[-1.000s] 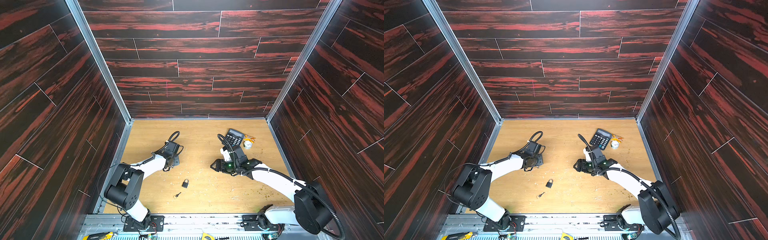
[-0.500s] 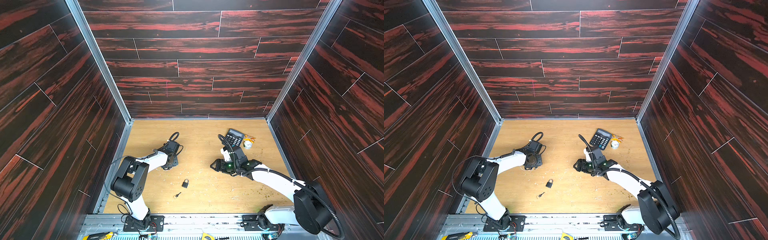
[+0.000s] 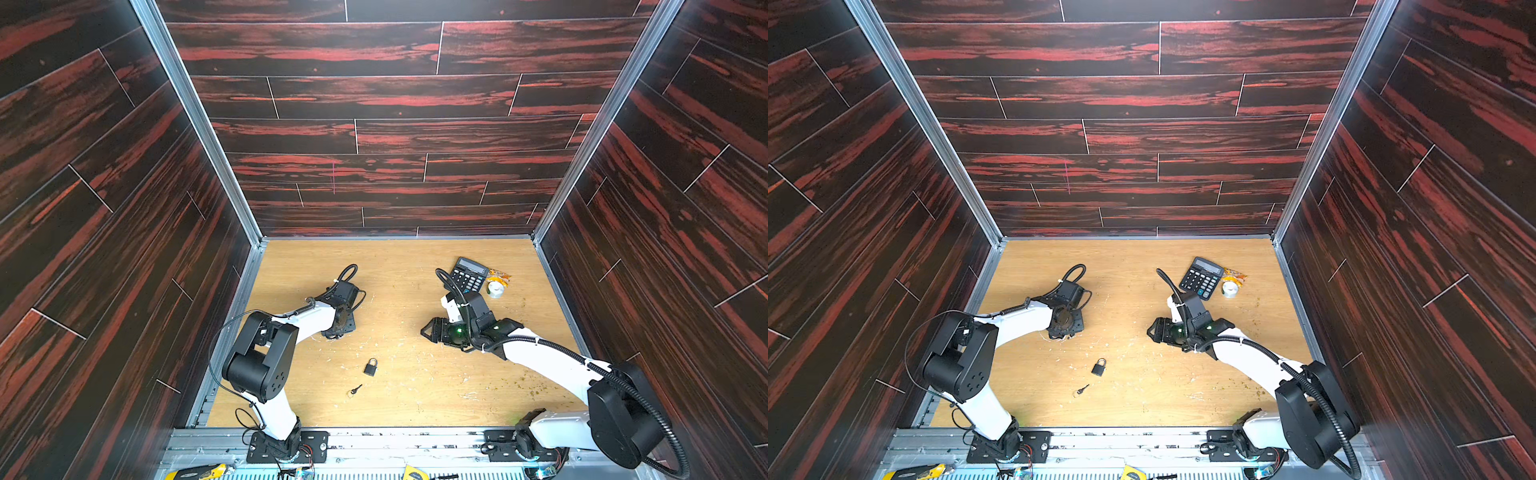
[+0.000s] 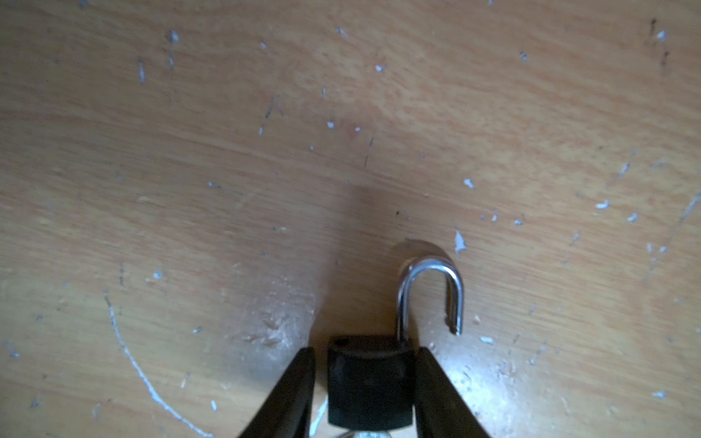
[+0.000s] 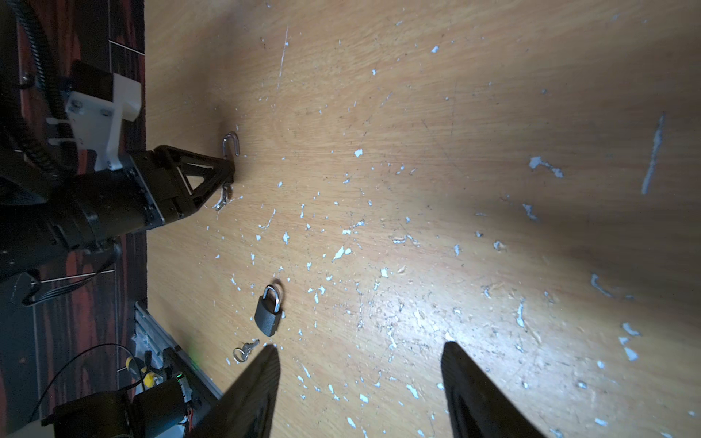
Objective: Unlock with the key
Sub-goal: 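Lower the black padlock to the table with the left gripper while the right retracts, then open the left gripper off the padlock while the right swings toward the small key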
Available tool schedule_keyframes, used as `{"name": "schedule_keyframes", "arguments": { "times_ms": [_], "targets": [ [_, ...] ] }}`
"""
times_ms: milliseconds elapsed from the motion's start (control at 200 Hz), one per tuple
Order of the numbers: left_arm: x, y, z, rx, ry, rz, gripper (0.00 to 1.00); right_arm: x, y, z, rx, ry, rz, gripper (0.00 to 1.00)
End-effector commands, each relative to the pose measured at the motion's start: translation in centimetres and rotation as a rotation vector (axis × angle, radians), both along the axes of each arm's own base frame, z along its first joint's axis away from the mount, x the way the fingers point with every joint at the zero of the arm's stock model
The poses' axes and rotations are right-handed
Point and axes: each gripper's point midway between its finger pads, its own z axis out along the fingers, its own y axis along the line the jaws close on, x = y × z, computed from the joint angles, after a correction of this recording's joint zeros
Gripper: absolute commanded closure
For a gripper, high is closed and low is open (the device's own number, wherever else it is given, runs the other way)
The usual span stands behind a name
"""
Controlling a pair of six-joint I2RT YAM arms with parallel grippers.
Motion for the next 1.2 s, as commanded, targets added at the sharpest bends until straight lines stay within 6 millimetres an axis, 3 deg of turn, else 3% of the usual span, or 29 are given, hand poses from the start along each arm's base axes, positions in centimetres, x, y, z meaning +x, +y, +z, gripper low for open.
{"name": "schedule_keyframes", "arguments": {
  "times_ms": [0, 145, 451, 611, 776, 957, 1192],
  "targets": [
    [-0.3, 0.3, 2.5, -0.027, -0.046, 0.019, 0.51, -0.2, 0.9, 0.9, -0.011, -0.013, 0.027, 0.30],
    [-0.8, 0.3, 4.7, -0.070, -0.105, 0.026, 0.50, -1.2, 2.1, 1.6, -0.017, -0.027, 0.052, 0.30],
    [-3.2, 0.3, 8.4, -0.162, -0.210, 0.015, 0.48, -6.0, 7.0, 1.8, 0.004, -0.007, 0.140, 0.30],
    [-4.6, 0.7, 10.2, -0.202, -0.280, 0.017, 0.47, -8.6, 9.3, 1.7, 0.014, 0.013, 0.179, 0.30],
    [-6.0, 1.3, 11.1, -0.228, -0.335, 0.029, 0.47, -11.2, 11.2, 0.3, 0.014, 0.066, 0.217, 0.31],
    [-7.4, 2.4, 11.9, -0.239, -0.404, 0.052, 0.47, -12.9, 13.1, -0.9, 0.027, 0.115, 0.252, 0.31],
    [-8.5, 3.3, 13.1, -0.241, -0.453, 0.071, 0.47, -13.4, 15.1, -1.9, 0.014, 0.153, 0.304, 0.31]
  ]
}}
